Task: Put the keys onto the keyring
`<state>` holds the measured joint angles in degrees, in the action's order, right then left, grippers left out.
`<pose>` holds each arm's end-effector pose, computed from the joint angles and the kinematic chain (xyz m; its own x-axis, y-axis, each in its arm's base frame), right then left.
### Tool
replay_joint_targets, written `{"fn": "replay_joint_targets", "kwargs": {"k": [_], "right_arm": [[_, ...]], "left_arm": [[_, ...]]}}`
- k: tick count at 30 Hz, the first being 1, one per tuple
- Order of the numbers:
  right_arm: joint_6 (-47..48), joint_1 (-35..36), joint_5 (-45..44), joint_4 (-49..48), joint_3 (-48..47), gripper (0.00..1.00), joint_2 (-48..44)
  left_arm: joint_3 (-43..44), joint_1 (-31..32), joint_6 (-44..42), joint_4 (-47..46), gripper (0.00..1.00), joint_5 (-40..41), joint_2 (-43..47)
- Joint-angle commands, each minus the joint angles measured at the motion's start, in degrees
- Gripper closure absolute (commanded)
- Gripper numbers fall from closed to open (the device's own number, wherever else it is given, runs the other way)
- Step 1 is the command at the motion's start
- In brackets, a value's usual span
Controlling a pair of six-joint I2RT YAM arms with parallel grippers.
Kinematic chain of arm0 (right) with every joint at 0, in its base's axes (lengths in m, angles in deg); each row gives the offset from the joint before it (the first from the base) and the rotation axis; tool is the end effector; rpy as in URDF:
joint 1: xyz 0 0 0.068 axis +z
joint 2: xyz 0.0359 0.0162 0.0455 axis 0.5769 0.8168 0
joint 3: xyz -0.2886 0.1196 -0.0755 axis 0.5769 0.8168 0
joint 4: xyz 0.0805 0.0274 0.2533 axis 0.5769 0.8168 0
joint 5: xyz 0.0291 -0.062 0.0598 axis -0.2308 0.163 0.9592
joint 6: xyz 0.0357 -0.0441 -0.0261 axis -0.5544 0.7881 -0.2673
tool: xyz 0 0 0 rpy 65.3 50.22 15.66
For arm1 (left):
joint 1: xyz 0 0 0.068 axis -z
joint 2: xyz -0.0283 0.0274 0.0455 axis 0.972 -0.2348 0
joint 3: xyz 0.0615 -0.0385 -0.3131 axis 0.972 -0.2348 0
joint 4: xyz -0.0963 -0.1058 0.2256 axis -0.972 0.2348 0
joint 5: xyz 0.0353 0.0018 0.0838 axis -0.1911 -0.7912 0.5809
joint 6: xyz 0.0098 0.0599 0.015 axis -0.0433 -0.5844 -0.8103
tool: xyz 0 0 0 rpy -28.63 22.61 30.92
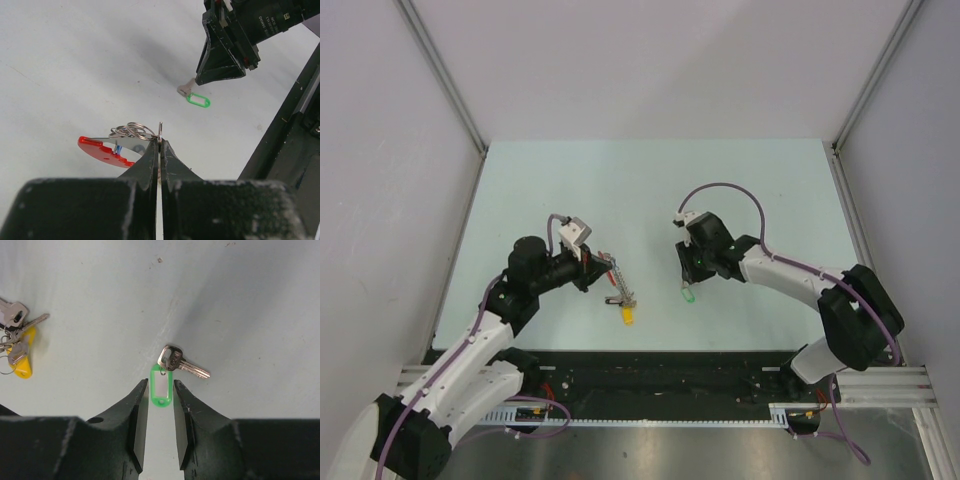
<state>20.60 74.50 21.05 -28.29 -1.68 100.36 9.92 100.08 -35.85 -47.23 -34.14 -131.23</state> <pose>0.2426 0.2008 0.2410 -0.7391 -0.3567 -0.5714 -0.5175 0.8437 0.1426 0.1435 -0.0878 0.2882 -0.3799 0.0737 -0.9221 0.7328 0.6323 -0.2514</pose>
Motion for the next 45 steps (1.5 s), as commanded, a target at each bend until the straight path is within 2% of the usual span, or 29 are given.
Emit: {"fn": "replay_joint_targets", "kwargs": {"k": [1,12,26,32,37,45], "right_arm": [[-2.6,0.5,-0.3,2.2,-2.7,0.69,2.1],[-5.1,0.3,2.9,5.2,-6.9,0.70,8.9],[-4.7,0.0,1.6,5.6,-8.4,0.82,12.4],[-5.3,-0.4,0.9,5.8,-8.4,0.79,12.1],[-6.5,-0.9,0.6,6.0,-8.5,0.73,11.2],[-8.5,-1.7,3.8,5.4,-8.5,0.72,11.8]], "left_arm": [[0.4,-0.2,0.4,-2.8,1.00,-0.8,1.3],[0.4,-0.1,0.2,-2.5,0.99,-0.7,2.2],[0.3,-0.1,0.2,-2.3,0.99,-0.7,2.6],[0.2,-0.1,0.2,-2.2,1.00,-0.7,2.8],[0.3,-0.1,0.2,-2.2,1.00,-0.8,2.8],[0.1,0.0,0.2,-2.2,1.00,-0.8,3.3]]}}
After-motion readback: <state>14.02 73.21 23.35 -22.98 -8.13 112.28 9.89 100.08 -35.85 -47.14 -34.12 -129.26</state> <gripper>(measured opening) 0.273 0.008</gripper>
